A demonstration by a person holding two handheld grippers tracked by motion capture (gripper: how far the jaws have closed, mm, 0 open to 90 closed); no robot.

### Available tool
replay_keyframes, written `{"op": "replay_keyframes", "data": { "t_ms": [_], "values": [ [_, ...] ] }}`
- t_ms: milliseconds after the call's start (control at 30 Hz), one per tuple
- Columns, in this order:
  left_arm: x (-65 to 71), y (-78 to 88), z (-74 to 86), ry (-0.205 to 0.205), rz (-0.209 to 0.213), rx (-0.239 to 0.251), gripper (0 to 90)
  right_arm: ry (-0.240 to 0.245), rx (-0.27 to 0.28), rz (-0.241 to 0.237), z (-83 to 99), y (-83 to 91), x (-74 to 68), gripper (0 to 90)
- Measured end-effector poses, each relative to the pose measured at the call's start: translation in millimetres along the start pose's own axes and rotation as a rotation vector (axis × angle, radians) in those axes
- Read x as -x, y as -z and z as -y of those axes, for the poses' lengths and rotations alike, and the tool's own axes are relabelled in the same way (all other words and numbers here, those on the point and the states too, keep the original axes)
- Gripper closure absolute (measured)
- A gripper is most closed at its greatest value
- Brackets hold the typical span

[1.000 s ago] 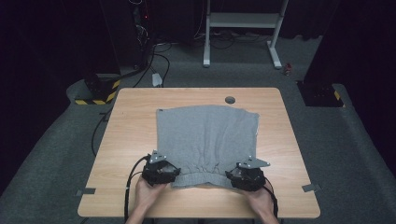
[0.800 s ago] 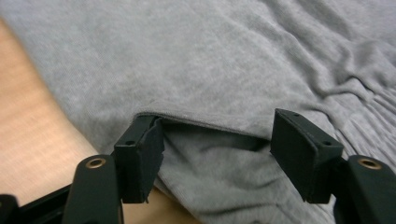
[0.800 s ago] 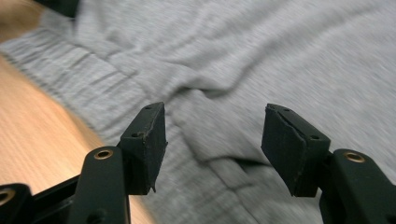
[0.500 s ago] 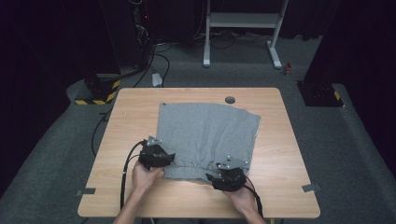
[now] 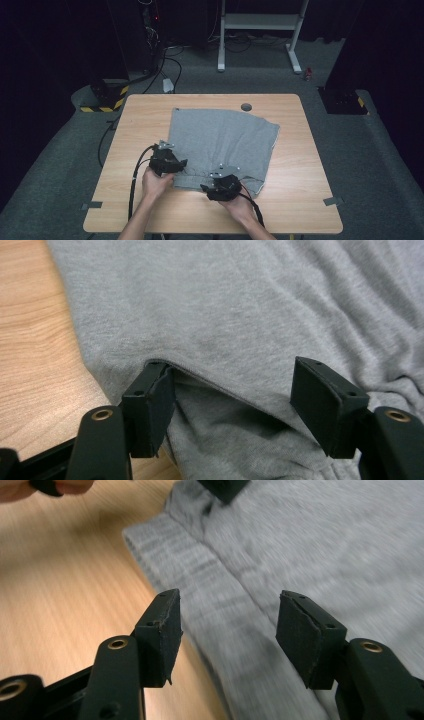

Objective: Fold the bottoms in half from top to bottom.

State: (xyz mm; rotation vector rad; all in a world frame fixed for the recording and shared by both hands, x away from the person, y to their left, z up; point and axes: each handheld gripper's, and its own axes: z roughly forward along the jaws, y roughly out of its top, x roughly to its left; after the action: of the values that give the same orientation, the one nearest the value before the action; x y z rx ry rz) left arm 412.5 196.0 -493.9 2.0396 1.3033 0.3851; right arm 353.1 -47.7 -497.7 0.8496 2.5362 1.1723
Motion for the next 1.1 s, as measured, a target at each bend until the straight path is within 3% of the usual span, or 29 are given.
{"op": "replay_keyframes", "data": {
  "t_ms": [267, 467, 633, 733, 900, 1100],
  "values": [
    [5.2, -3.2, 3.9, -0.028, -0.012, -0.032, 36.9, 0.018, -0.015, 0.005, -23.4, -33.0, -7.3, 43.7],
    [7.8, -5.8, 10.4, -0.052, -0.018, -0.089, 39.5, 0.03, -0.063, -0.001, -32.1, -51.2, -12.2, 43.0],
    [5.1, 3.3, 13.1, -0.033, 0.002, -0.062, 38.2, 0.023, -0.122, -0.028, -29.7, -61.0, -13.7, 41.9],
    [3.3, 11.0, 10.5, 0.003, 0.023, -0.028, 36.9, 0.02, -0.12, -0.036, -26.2, -58.8, -14.0, 41.4],
    [1.4, 17.9, 6.0, 0.025, 0.029, 0.011, 35.7, 0.046, -0.126, -0.059, -18.1, -49.5, -19.7, 41.4],
    [-11.6, 8.2, 1.4, 0.062, -0.004, -0.027, 33.5, 0.096, -0.141, -0.107, -1.1, -29.0, -31.1, 41.4]
  ]
}}
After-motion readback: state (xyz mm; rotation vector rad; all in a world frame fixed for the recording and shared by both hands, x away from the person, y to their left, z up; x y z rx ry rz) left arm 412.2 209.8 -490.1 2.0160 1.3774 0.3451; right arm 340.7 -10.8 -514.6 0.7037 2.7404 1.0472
